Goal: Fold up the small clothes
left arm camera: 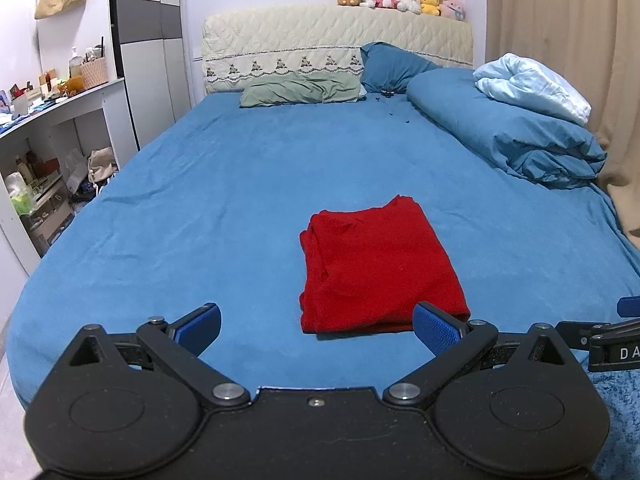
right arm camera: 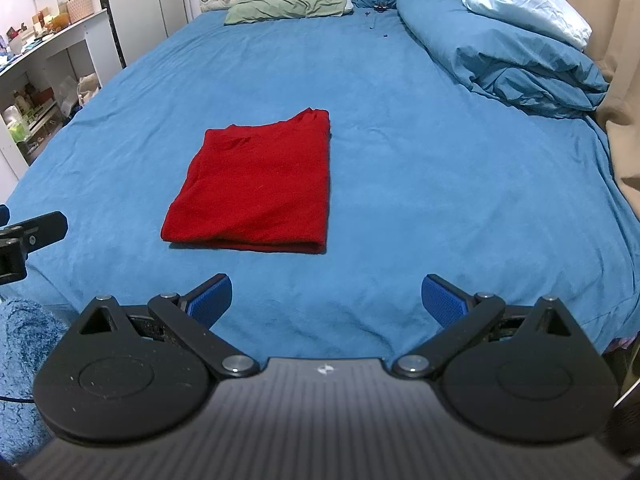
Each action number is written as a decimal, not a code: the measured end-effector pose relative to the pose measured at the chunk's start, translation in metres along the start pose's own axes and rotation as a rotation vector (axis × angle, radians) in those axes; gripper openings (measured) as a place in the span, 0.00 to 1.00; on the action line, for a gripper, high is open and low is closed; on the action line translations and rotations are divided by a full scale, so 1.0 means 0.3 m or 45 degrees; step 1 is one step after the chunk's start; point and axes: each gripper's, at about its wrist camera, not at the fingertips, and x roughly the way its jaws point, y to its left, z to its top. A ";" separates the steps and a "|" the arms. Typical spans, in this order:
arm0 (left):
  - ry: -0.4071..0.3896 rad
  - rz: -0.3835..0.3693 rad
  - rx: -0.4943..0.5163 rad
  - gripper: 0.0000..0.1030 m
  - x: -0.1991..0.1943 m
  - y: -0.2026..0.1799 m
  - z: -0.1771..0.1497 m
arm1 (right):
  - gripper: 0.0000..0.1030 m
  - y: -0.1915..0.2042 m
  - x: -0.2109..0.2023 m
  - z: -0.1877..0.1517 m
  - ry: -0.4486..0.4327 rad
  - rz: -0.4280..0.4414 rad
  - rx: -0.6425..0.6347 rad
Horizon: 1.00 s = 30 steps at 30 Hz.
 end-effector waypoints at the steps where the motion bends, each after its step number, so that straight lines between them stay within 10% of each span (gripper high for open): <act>1: 0.000 0.001 0.000 1.00 0.001 0.000 0.001 | 1.00 0.000 0.000 0.000 0.000 0.000 0.000; 30: -0.072 0.040 0.003 1.00 -0.012 0.000 0.009 | 1.00 0.005 0.001 0.000 -0.013 0.014 0.014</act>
